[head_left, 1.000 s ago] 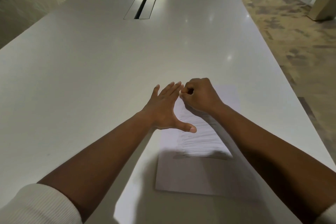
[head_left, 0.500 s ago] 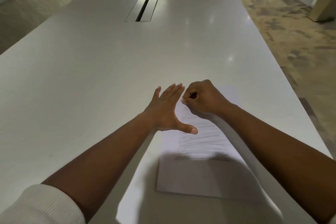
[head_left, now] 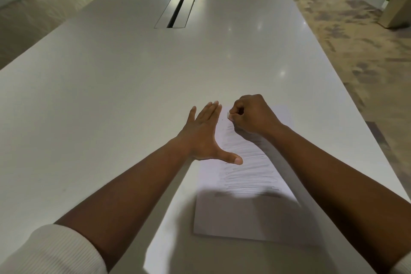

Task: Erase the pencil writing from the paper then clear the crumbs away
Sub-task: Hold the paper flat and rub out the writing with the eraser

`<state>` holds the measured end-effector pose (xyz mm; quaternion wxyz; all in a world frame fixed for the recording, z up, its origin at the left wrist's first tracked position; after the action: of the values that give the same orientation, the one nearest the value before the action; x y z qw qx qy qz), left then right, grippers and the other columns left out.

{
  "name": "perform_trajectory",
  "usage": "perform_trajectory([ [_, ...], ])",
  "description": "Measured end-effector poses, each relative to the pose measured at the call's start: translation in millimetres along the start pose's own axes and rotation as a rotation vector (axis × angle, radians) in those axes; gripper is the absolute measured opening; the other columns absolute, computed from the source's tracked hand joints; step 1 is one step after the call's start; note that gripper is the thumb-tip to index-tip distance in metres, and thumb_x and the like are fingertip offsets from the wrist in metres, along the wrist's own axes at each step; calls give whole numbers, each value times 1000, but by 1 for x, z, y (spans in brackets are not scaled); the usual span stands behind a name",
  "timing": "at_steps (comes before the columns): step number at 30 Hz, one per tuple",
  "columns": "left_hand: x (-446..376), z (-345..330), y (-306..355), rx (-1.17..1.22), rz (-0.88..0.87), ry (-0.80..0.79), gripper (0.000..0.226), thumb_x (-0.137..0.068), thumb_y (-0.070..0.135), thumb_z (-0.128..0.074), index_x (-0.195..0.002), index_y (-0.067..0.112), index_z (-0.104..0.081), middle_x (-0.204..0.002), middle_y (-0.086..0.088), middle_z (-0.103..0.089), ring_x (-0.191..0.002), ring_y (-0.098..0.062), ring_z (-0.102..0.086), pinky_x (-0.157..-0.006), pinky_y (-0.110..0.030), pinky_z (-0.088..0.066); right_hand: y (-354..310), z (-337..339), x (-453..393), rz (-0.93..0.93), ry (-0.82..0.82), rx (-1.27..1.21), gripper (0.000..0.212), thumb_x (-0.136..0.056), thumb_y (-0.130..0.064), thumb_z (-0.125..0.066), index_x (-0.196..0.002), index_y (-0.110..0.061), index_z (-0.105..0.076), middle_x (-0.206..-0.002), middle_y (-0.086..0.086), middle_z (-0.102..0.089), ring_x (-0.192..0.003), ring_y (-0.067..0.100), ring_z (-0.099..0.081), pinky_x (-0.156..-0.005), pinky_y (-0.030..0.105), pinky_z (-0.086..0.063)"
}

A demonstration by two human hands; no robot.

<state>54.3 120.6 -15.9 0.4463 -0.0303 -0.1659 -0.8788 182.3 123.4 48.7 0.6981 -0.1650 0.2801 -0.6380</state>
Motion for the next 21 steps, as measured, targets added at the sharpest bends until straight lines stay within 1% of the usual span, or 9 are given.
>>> perform_trajectory([
  [2,0,0,-1,2,0,1,167,-40,113,-42,-163,16,15,-171,4,20,-153,-6,27,-124,-49,19,-2,1,2,-2,53,-12,9,-84,-11,-72,-77,-6,-75,-75,1,-65,-69,13,-57,-65,21,-40],
  [4,-1,-1,-1,-6,0,3,166,-40,113,-41,-163,17,15,-171,4,20,-153,-6,27,-124,-49,19,-9,-1,3,25,70,-1,11,-85,-9,-69,-77,-4,-76,-77,6,-67,-70,18,-60,-66,25,-44],
  [7,-1,-1,-1,-13,0,4,166,-39,114,-41,-163,17,15,-171,5,19,-153,-6,27,-125,-49,18,-19,-8,5,102,-28,-28,8,-83,-9,-72,-79,-3,-76,-79,8,-70,-72,19,-64,-70,28,-51],
  [10,-1,-2,0,-4,2,-4,167,-39,114,-41,-163,17,16,-171,5,20,-153,-5,27,-125,-49,18,-16,-7,9,113,-128,-37,6,-80,-12,-77,-81,-7,-78,-80,3,-72,-70,11,-64,-67,18,-49],
  [12,-1,-1,0,-13,6,-9,167,-39,113,-41,-163,17,17,-171,4,21,-152,-5,28,-124,-49,18,-11,-1,6,90,-93,-27,5,-80,-13,-77,-78,-8,-78,-77,2,-72,-67,9,-62,-64,14,-46],
  [15,-1,0,0,-20,8,-23,166,-40,113,-42,-162,16,18,-171,4,22,-152,-6,29,-124,-49,19,-13,1,2,78,6,24,9,-83,-11,-72,-78,-5,-77,-78,7,-71,-70,15,-63,-70,28,-52],
  [17,0,0,2,-24,4,-28,166,-40,112,-41,-162,16,17,-171,3,22,-152,-6,29,-124,-50,19,-20,-3,5,94,20,7,11,-85,-10,-70,-78,-3,-76,-79,9,-70,-73,20,-64,-72,33,-52],
  [19,-1,0,2,-29,2,-31,166,-40,113,-40,-162,17,17,-171,3,22,-152,-7,29,-124,-50,19,-28,-10,13,129,-34,-54,10,-83,-8,-70,-76,-3,-75,-78,9,-70,-72,21,-64,-70,34,-52],
  [21,-1,0,2,-30,1,-35,166,-40,112,-40,-162,16,18,-171,3,22,-152,-7,29,-124,-50,19,-32,-16,21,160,-137,-66,9,-82,-9,-72,-74,-6,-75,-76,4,-70,-70,16,-64,-67,29,-52],
])
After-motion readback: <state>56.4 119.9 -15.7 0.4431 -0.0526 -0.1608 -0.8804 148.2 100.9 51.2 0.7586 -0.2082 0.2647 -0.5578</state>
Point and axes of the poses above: each hand's wrist, its own x-axis away from the middle knuckle, its own z-axis out of the back of the hand, y = z × x, the point moved 9 cm from there along -x, towards the middle knuckle
